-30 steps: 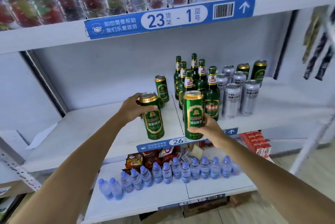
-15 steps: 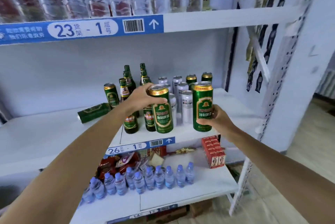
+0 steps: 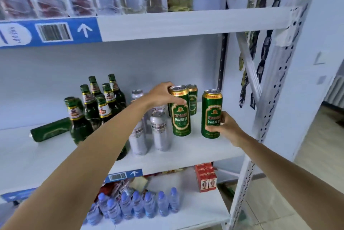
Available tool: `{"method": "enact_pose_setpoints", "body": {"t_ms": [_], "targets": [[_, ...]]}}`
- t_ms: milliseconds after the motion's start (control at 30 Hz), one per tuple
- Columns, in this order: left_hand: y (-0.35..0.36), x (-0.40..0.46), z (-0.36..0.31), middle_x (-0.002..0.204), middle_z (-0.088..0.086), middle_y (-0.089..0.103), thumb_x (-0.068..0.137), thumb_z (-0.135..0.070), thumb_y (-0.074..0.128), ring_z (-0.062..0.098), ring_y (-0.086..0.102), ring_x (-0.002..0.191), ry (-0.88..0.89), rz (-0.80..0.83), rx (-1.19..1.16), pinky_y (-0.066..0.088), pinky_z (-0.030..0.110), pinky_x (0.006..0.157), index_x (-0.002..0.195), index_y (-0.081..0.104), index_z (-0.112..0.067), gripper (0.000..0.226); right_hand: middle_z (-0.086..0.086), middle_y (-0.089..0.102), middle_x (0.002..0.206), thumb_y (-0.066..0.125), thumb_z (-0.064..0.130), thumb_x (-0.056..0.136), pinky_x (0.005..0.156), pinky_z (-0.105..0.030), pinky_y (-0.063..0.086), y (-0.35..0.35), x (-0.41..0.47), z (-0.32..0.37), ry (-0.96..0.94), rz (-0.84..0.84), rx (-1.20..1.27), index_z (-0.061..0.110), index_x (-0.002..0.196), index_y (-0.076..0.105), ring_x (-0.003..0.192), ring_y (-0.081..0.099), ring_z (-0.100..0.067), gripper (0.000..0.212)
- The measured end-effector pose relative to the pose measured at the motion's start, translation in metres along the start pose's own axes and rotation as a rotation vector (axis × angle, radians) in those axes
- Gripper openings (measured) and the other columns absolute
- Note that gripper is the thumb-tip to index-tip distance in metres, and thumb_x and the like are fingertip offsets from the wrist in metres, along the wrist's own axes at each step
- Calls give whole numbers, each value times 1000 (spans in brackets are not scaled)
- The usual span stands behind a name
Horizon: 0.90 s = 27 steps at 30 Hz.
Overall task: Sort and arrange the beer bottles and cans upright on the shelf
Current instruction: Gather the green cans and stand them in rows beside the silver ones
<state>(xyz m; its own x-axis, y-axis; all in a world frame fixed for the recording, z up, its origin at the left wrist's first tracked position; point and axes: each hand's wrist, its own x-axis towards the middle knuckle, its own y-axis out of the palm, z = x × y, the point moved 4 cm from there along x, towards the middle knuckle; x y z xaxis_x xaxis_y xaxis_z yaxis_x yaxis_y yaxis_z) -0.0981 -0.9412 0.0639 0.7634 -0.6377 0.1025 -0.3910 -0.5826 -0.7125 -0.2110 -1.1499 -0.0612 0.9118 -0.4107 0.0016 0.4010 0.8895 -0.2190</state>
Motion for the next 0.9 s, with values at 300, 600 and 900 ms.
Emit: {"method": "enact_pose_setpoints", "body": {"t_ms": [300, 600, 900], "targets": [[27, 110, 39, 108, -5, 62, 65, -35, 84, 17, 59, 96, -42, 110, 279, 45, 26, 73, 120, 57, -21, 64, -5, 64, 113, 86, 4, 59, 96, -45, 49, 9, 116, -27, 56, 52, -97, 14, 117, 49, 108, 60, -24, 69], [38, 151, 79, 113, 3, 63, 67, -27, 85, 20, 58, 98, -89, 188, 316, 48, 29, 80, 121, 54, -11, 64, -8, 63, 119, 88, 7, 55, 96, -45, 49, 39, 172, -49, 90, 49, -163, 13, 121, 46, 112, 58, -27, 78], [43, 159, 95, 110, -1, 61, 66, -29, 85, 18, 59, 98, -99, 246, 321, 49, 28, 79, 122, 52, -13, 66, -11, 61, 120, 86, 1, 58, 91, -39, 48, 50, 181, -66, 123, 23, -166, 10, 122, 43, 111, 57, -29, 78]]}}
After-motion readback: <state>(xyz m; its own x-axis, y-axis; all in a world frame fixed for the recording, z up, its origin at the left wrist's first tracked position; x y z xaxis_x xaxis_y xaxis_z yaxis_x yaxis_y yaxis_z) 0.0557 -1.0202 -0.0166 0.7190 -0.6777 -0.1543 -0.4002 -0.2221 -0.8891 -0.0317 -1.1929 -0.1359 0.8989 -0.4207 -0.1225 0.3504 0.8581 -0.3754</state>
